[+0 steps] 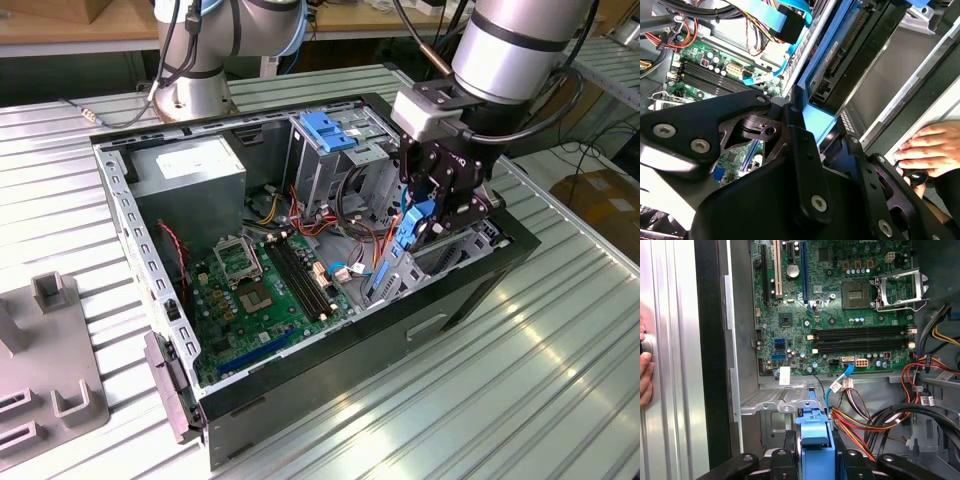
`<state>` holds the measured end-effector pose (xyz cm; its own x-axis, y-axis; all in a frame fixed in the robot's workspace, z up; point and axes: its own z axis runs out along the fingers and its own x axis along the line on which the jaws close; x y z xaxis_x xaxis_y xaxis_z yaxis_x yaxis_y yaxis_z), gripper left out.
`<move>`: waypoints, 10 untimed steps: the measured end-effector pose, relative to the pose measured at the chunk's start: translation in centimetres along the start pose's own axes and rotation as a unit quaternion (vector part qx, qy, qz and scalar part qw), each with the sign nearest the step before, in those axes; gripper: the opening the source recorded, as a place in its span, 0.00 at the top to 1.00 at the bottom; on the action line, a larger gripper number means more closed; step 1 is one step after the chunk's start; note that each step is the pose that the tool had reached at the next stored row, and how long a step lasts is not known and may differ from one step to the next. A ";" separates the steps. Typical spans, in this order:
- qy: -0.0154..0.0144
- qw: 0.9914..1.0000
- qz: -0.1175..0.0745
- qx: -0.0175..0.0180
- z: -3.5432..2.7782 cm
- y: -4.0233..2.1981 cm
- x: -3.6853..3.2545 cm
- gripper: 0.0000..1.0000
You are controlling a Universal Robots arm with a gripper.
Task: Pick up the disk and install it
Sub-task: 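Insert the disk into the insertion slot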
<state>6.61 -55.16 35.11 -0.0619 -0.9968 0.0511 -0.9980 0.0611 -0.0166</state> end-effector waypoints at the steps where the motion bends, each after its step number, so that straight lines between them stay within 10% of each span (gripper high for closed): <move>1: 0.000 1.000 0.000 0.000 0.04 0.00 0.00 0.62; 10: 0.000 1.000 0.000 0.000 0.05 0.00 0.01 0.64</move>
<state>6.61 -55.17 35.06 -0.0616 -0.9968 0.0517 -0.9980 0.0608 -0.0164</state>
